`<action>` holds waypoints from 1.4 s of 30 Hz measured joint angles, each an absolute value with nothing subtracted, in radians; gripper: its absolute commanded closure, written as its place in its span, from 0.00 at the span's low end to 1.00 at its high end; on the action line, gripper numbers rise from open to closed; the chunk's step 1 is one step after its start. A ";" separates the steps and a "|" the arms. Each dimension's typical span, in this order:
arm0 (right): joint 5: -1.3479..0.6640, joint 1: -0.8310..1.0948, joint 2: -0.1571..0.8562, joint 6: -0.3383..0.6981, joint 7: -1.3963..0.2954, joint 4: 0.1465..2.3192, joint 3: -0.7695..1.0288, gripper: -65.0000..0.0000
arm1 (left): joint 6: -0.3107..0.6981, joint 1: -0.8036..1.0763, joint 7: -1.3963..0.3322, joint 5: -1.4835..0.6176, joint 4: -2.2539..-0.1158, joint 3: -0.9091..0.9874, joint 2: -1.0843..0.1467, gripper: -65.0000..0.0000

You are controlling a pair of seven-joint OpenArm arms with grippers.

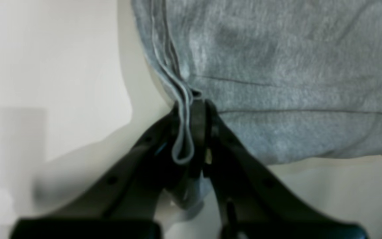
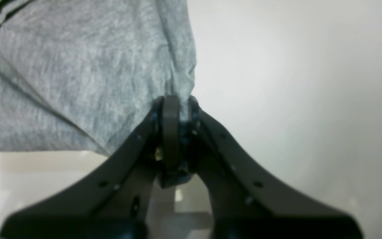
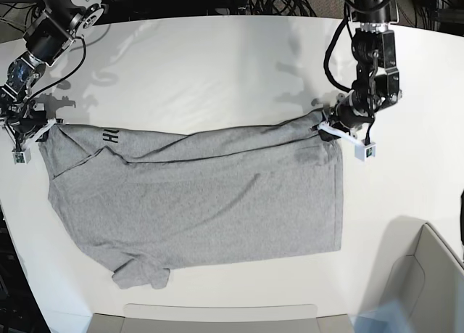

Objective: Fold the T-shirt properly
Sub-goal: 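Drag the shirt by its shoulders toward the arms' bases, then release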

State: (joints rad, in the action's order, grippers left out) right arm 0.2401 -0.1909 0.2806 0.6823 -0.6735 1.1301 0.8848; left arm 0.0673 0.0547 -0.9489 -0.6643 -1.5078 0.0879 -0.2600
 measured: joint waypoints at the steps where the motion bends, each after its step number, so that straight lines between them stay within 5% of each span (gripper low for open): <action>1: 0.241 -0.176 0.270 0.682 -0.675 1.157 0.885 1.00 | 0.067 0.071 -0.967 -0.666 -1.530 0.104 -0.259 1.00; 25: 0.222 0.241 0.113 0.680 -0.628 1.575 0.886 1.00 | 0.080 0.427 -1.081 -0.680 -1.731 0.316 -0.374 1.00; 37: 0.288 0.238 0.036 0.678 -0.612 1.610 0.894 1.00 | 0.078 0.472 -1.100 -0.672 -1.730 0.400 -0.382 1.00; 39: 0.292 0.238 0.035 0.678 -0.612 1.610 0.894 1.00 | 0.076 0.465 -1.119 -0.669 -1.730 0.393 -0.383 0.92; 42: 0.297 0.238 0.033 0.680 -0.614 1.620 0.894 0.83 | 0.074 0.434 -1.154 -0.657 -1.730 0.393 -0.385 0.72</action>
